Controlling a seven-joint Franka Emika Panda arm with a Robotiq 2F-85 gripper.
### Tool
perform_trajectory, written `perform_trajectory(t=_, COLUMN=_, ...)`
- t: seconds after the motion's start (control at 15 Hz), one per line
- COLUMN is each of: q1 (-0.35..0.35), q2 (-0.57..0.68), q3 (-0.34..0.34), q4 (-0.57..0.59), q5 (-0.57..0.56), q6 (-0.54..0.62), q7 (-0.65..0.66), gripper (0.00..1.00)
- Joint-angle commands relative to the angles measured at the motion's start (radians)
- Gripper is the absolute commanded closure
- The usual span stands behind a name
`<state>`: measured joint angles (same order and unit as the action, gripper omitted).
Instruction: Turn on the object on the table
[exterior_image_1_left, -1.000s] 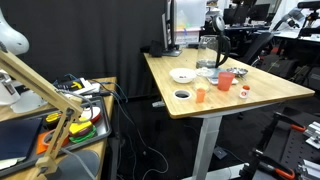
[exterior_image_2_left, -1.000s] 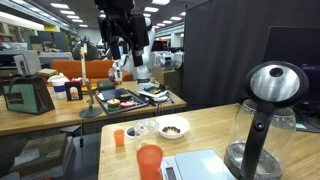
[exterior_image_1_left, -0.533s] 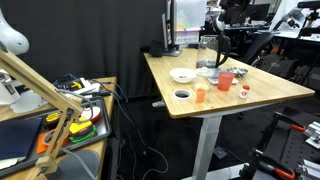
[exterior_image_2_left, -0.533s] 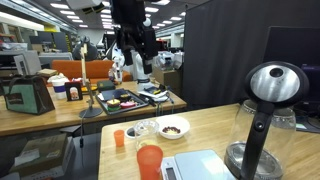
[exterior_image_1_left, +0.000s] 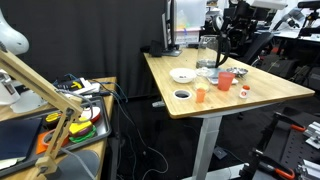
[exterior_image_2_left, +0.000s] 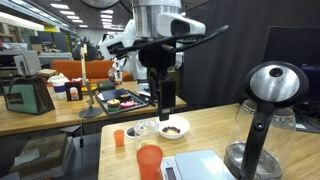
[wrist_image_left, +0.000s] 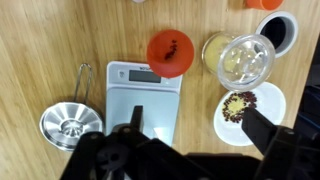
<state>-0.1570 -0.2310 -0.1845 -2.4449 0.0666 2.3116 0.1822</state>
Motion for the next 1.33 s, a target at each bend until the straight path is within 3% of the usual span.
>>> perform_trajectory(t=0.0, q1=-0.049, q2=0.026, q3=0.013, q4=-0.044, q5=-0.026, q6=0.058, q7=0.124, gripper=0.00)
perform_trajectory(t=0.73, q1=-0.053, q2=0.039, q3=0.007, q4=-0.047, q5=-0.007, q6=0.041, q7=0.132, gripper=0.00)
perform_trajectory(t=1.27, q1=-0.061, q2=0.253, q3=-0.031, q4=-0.011, q5=0.015, q6=0.159, q7=0.148, gripper=0.00)
